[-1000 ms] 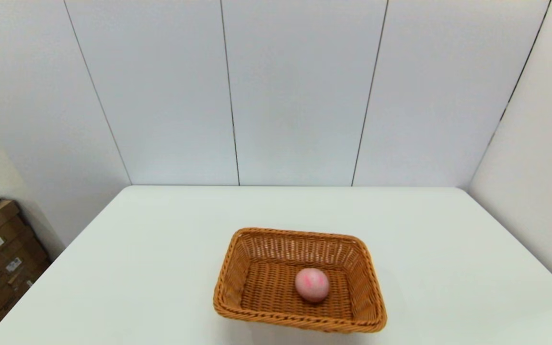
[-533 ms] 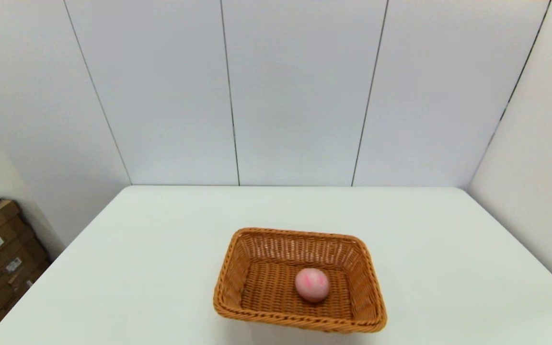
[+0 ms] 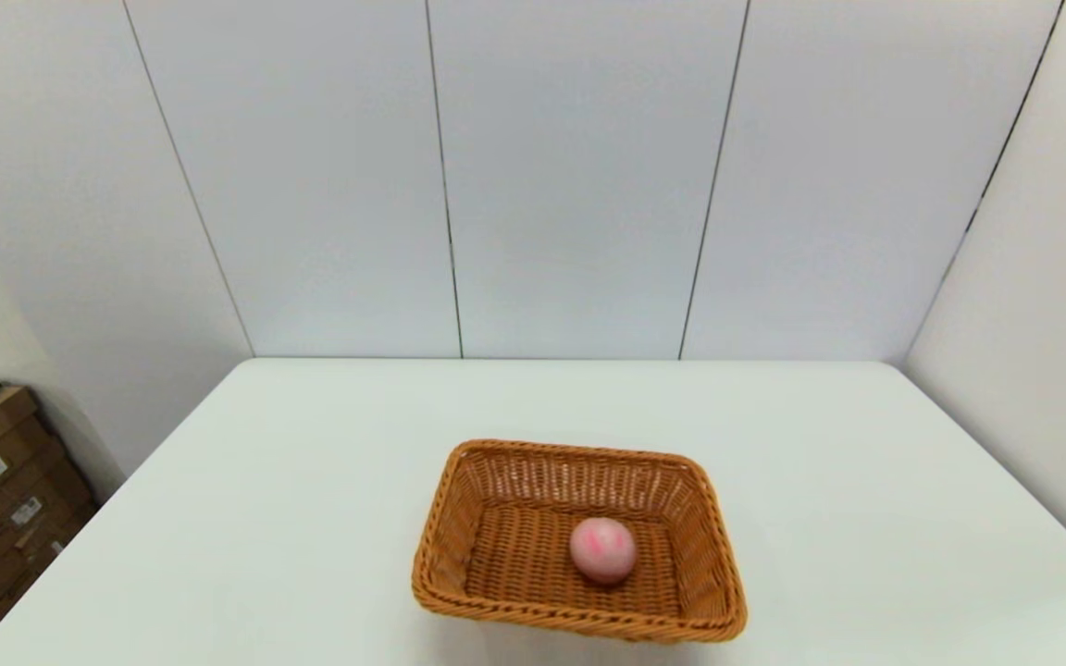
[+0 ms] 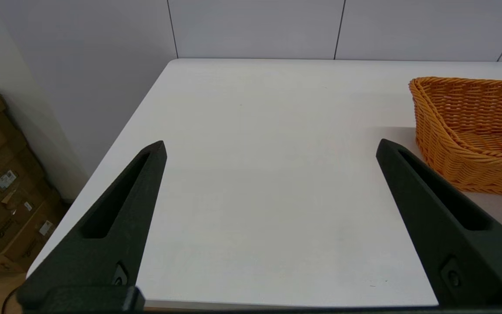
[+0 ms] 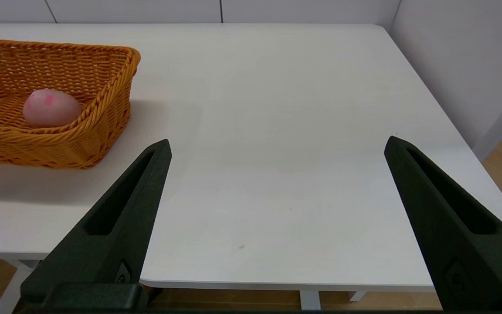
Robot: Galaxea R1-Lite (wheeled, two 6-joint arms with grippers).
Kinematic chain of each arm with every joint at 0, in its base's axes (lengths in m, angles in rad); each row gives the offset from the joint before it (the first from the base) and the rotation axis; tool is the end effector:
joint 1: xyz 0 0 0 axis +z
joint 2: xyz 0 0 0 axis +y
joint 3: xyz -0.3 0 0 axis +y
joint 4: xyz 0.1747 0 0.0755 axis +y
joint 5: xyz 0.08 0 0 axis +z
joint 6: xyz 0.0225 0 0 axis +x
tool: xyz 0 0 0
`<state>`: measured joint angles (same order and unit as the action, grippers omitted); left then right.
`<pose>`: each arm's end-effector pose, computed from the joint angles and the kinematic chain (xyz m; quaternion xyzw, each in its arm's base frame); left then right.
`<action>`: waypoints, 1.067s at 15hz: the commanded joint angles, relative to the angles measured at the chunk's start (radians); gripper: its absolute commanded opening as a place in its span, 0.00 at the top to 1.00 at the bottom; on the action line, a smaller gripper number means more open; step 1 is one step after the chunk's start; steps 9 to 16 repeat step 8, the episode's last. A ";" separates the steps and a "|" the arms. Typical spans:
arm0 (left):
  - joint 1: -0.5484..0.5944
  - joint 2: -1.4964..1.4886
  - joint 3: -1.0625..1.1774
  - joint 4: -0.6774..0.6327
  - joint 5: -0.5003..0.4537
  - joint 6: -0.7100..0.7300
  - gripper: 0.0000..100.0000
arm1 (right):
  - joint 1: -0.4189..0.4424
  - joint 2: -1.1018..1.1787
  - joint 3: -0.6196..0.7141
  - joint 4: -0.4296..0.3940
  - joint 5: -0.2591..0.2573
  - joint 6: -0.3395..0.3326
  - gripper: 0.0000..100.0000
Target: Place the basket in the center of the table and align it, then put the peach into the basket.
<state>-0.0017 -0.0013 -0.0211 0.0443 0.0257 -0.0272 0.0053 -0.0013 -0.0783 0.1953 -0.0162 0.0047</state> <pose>-0.0246 0.0006 0.0768 -0.0134 0.0108 0.0121 0.9998 -0.0300 -0.0005 0.0769 0.0017 0.0578 -0.0056 0.9983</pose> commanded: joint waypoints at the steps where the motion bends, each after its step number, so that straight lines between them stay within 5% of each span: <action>1: 0.000 0.000 0.000 0.000 0.000 0.000 0.00 | 0.001 0.001 0.000 0.001 0.001 0.001 0.00; 16: 0.000 0.000 0.000 0.000 0.000 0.000 0.00 | 0.001 0.001 0.000 0.001 -0.001 0.003 0.00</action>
